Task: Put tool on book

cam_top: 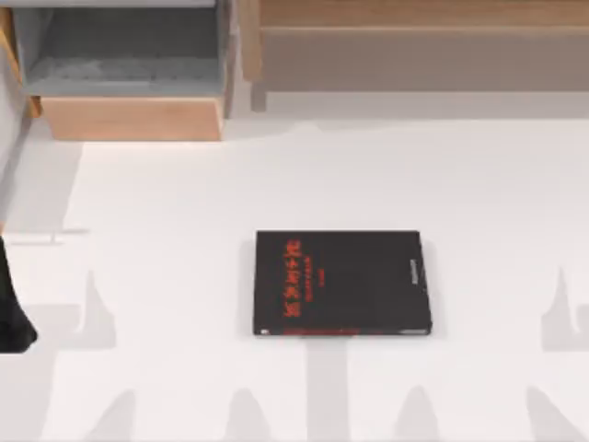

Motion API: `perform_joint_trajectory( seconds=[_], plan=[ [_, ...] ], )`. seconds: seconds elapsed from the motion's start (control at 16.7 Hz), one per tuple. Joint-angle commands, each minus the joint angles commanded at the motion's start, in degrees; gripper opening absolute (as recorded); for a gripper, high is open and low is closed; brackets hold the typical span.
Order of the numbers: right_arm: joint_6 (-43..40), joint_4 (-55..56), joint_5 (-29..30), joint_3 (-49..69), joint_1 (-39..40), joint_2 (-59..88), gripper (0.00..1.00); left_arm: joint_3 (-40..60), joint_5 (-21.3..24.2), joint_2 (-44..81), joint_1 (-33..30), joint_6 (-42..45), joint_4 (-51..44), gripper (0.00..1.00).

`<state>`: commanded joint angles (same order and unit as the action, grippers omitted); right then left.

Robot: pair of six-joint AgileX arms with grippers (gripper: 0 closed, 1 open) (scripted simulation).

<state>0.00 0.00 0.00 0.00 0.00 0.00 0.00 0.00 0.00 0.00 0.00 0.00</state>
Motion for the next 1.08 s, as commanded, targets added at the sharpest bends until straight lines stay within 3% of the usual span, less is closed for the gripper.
perform_joint_trajectory(
  seconds=[0.24,0.48,0.78,1.08],
  plan=[
    [0.0,0.0,0.0,0.0,0.0,0.0,1.0,1.58,-0.02,1.56,0.19,0.01,-0.99,1.0],
    [0.0,0.0,0.0,0.0,0.0,0.0,1.0,11.55,-0.1,11.5,1.45,0.04,-7.0,1.0],
    [0.0,0.0,0.0,0.0,0.0,0.0,1.0,33.89,-0.17,33.87,4.28,0.03,-19.78,1.0],
    [0.0,0.0,0.0,0.0,0.0,0.0,1.0,62.98,-0.2,62.89,7.81,-0.01,-35.68,1.0]
  ],
)
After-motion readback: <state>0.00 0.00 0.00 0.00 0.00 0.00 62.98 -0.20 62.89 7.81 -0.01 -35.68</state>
